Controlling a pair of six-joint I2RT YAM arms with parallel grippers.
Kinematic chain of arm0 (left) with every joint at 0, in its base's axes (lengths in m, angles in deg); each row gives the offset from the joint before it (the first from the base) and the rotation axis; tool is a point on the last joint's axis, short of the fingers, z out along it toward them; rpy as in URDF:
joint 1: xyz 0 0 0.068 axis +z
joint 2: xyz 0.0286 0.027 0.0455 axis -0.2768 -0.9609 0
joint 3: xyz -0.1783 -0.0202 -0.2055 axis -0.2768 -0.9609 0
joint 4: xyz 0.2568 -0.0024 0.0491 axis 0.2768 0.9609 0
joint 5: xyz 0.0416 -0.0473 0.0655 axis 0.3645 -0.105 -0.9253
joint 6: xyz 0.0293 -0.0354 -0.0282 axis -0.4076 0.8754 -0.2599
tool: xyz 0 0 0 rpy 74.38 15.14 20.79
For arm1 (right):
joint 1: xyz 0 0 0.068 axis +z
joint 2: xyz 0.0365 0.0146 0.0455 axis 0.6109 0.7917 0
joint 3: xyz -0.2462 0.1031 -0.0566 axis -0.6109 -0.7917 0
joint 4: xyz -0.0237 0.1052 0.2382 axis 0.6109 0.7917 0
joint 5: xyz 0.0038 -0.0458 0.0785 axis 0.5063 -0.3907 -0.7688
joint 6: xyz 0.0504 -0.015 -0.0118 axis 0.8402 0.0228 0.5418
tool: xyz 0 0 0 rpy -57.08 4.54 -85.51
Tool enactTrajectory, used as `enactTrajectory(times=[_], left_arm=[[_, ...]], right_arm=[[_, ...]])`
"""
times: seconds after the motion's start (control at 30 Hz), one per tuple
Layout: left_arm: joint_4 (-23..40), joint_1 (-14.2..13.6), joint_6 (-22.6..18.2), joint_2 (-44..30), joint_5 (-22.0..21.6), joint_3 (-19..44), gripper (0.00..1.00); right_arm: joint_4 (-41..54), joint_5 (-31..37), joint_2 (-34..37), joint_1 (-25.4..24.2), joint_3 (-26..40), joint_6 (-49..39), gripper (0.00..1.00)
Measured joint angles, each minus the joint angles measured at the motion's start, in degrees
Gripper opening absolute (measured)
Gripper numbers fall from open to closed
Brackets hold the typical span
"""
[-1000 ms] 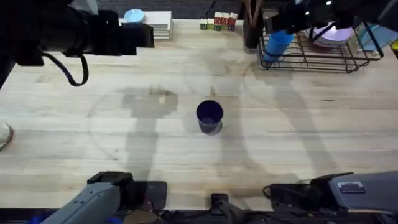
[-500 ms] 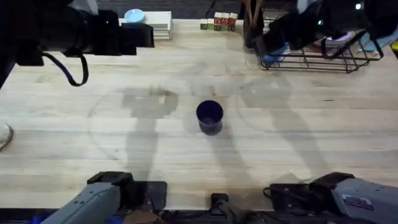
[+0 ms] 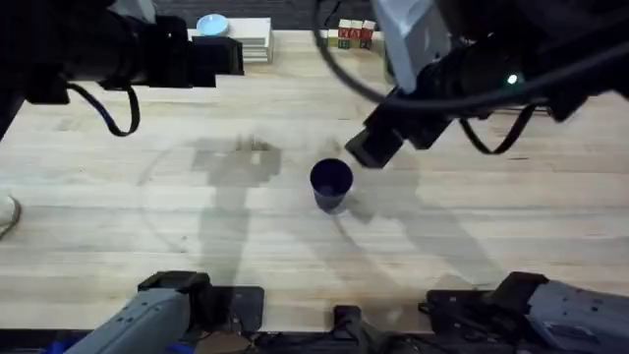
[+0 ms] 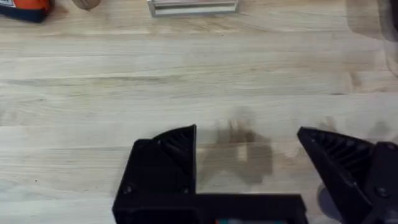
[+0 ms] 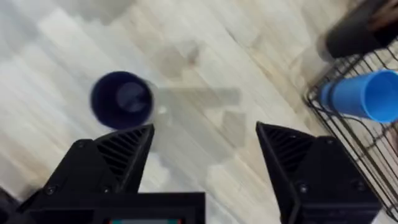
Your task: Pick up the cup on the table and put them onto the rack.
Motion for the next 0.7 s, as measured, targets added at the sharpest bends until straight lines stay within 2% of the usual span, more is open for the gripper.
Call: enactTrajectory(times=[0.2, 0.47, 0.7], left_arm=[[0.00, 0.00, 0.01, 0.00, 0.00, 0.00, 0.993], [0.00, 0.00, 0.02, 0.00, 0.00, 0.00, 0.993], [0.00, 0.00, 0.02, 0.00, 0.00, 0.00, 0.993]], right_arm=[[0.24, -0.23, 0.00, 3.54, 0.02, 3.96, 0.992], [1.36, -6.56, 0.17, 3.82, 0.02, 8.38, 0.992], [1.40, -8.35, 4.15, 3.80, 0.02, 9.44, 0.992]])
